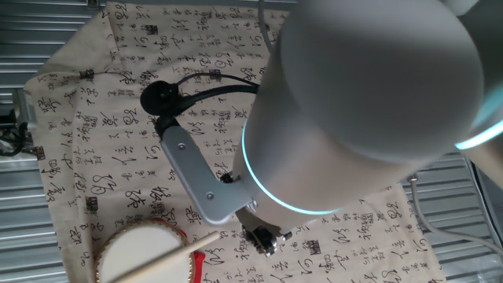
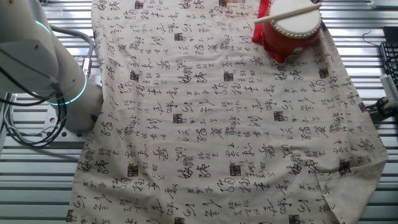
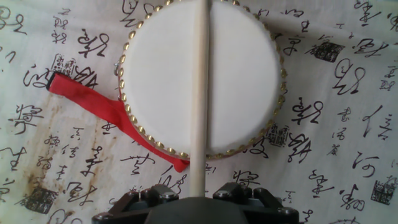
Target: Play the drum
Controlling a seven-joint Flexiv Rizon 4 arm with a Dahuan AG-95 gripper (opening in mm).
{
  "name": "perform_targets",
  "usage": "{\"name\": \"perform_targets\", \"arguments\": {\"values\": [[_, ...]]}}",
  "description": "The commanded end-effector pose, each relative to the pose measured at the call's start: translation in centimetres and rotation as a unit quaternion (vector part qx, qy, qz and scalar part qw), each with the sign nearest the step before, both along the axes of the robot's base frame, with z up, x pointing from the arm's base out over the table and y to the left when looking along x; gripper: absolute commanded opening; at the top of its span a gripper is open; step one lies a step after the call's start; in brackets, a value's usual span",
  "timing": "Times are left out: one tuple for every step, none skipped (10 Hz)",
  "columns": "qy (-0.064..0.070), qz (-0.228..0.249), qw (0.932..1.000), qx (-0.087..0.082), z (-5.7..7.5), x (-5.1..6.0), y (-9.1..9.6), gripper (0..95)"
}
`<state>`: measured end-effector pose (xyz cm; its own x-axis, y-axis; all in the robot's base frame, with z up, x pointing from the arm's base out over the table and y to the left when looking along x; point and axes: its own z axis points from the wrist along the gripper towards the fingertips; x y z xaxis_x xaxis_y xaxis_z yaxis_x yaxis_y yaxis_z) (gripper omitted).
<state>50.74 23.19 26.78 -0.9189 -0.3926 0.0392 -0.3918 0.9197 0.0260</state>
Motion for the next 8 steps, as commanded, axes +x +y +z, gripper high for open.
{"name": "perform_targets", "arguments": {"values": [[0.004, 0.0, 1.0, 0.003, -0.03, -0.07, 0.03, 57.0], [0.004, 0.0, 1.0, 0.004, -0.04, -0.07, 0.05, 57.0], [0.004, 0.0, 1.0, 0.004, -0.04, -0.07, 0.05, 57.0], [0.004, 0.002, 1.0, 0.004, -0.02, -0.08, 0.07, 57.0], [0.004, 0.001, 1.0, 0.004, -0.02, -0.09, 0.07, 57.0], [0.003, 0.001, 1.0, 0.004, -0.02, -0.09, 0.06, 57.0], [0.003, 0.001, 1.0, 0.005, -0.02, -0.09, 0.06, 57.0], [0.003, 0.001, 1.0, 0.005, -0.02, -0.09, 0.06, 57.0]]}}
